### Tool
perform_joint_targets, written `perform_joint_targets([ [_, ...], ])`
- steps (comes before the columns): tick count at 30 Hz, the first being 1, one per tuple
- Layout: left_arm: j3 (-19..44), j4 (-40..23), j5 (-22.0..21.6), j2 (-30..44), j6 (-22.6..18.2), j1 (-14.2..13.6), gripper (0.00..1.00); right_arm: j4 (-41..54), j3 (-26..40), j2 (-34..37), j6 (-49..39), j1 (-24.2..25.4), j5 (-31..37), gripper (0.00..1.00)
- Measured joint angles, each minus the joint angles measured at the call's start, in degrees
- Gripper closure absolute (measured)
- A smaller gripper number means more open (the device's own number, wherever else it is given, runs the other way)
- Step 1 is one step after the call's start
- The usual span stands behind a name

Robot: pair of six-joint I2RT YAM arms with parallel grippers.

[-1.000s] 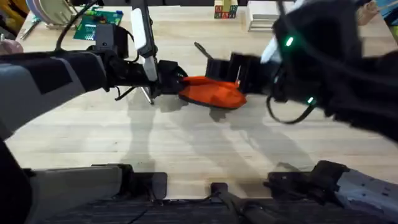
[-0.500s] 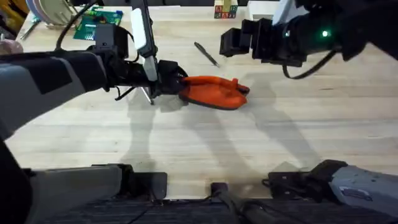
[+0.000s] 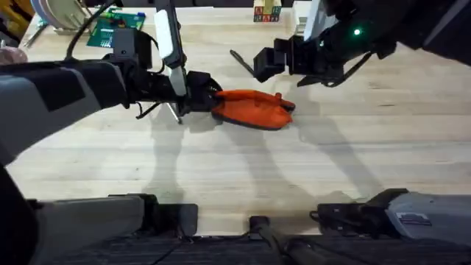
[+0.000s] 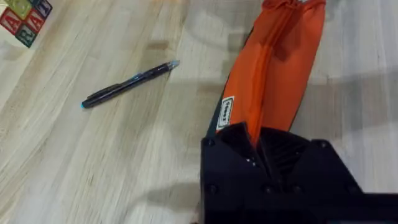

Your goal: Unzip the bag, pick up the pens from the table one at a time and place them inside, then zip the bag closed.

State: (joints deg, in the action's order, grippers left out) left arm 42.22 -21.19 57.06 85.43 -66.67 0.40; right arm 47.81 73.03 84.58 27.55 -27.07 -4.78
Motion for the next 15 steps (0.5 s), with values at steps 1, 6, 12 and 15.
perform_joint_targets([
  [1, 0.0, 0.0, 0.0, 0.0, 0.0, 0.0, 0.957, 0.1, 0.0, 0.2, -0.1, 0.2, -0.1, 0.004],
  [6, 0.0, 0.0, 0.0, 0.0, 0.0, 0.0, 0.957, 0.3, 0.0, 1.2, -0.1, 3.0, -0.8, 0.004],
  [12, 0.0, 0.0, 0.0, 0.0, 0.0, 0.0, 0.957, 0.2, 0.0, 4.9, 1.0, 5.1, -4.1, 0.004],
  [15, 0.0, 0.0, 0.0, 0.0, 0.0, 0.0, 0.957, 0.0, 0.0, 8.3, 1.2, 5.1, -6.6, 0.004],
])
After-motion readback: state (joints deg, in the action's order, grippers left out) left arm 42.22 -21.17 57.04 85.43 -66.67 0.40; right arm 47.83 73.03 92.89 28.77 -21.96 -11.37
